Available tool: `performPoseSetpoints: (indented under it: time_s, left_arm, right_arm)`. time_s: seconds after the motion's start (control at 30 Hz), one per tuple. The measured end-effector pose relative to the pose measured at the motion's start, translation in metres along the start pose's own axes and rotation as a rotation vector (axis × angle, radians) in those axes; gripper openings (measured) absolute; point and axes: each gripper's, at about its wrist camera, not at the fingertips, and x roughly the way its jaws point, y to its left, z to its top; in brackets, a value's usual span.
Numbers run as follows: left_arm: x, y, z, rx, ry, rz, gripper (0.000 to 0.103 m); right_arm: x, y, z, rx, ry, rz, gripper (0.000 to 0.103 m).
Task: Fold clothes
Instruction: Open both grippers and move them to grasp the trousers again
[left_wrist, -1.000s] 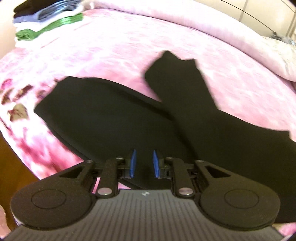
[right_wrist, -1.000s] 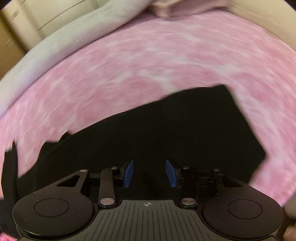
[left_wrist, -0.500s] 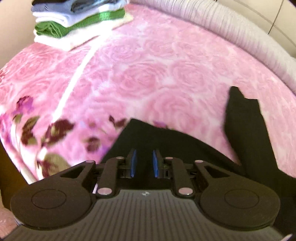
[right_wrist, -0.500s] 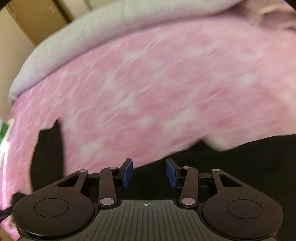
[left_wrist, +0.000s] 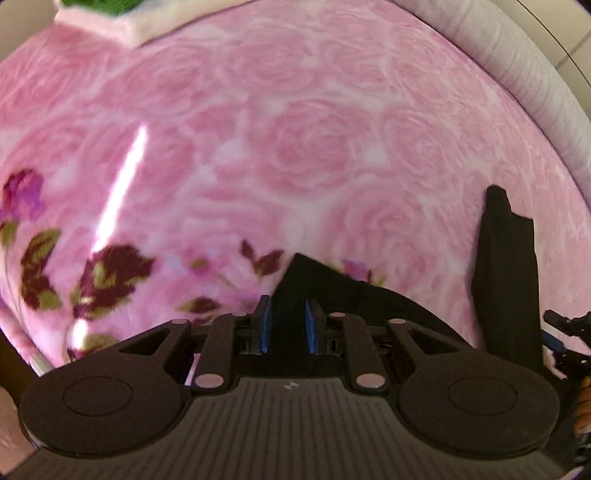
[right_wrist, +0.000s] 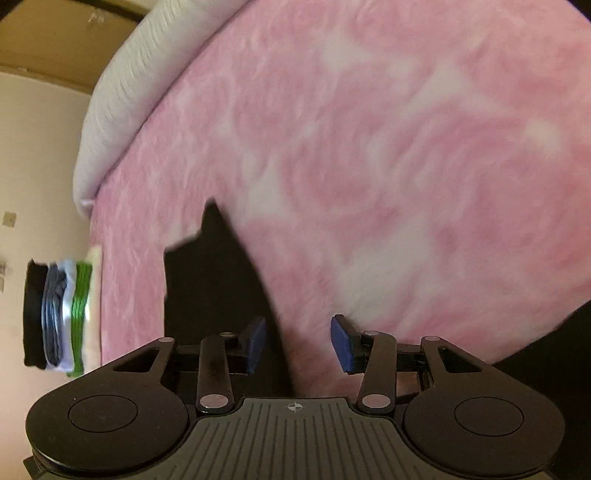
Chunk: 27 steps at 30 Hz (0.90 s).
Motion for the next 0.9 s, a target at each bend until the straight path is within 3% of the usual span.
performPoseSetpoints:
  time_s: [0.03,0.07,0.2,0.27,0.33,0.43,0.57,0.7,0.77,0.9]
  left_arm:
    - [-0.001,0.005,0.0,-0.015,0.001,-0.005,0.015]
    - [-0.003,0.01,-0.001,-0.029,0.002,-0.009,0.015]
    - [-0.014,0.034,-0.005,-0.099,-0.001,-0.016,0.015]
    - [-0.021,0.044,-0.009,-0.127,-0.003,-0.007,0.015]
    - [-0.028,0.052,-0.013,-0.148,-0.002,0.001,0.015]
    - [-0.037,0.059,-0.022,-0.16,0.008,-0.003,0.015]
    - [-0.043,0.061,-0.033,-0.178,0.03,-0.058,0.018]
    - [-0.035,0.053,-0.042,-0.21,0.058,-0.161,0.021]
    - [-0.026,0.046,-0.042,-0.257,0.06,-0.224,0.021]
    - [-0.004,0.033,-0.036,-0.369,0.046,-0.351,0.026]
  right_arm:
    - [0.008,0.003,-0.002,-0.012,0.018,0.002,0.029]
    - [0.014,0.007,-0.004,-0.03,0.032,0.003,0.002]
    - [0.004,0.064,-0.028,-0.302,-0.037,0.01,0.002]
    - [-0.011,0.107,-0.059,-0.539,-0.068,0.039,0.002]
    - [-0.016,0.147,-0.1,-0.782,-0.033,0.062,0.002]
    - [-0.005,0.171,-0.158,-0.969,0.163,0.038,0.007]
    - [-0.016,0.155,-0.192,-0.916,0.19,-0.046,0.026]
    - [-0.038,0.116,-0.18,-0.72,0.166,-0.181,0.031]
    - [-0.051,0.086,-0.164,-0.503,0.166,-0.169,0.031]
    - [-0.083,0.01,-0.153,0.061,0.102,-0.042,0.031]
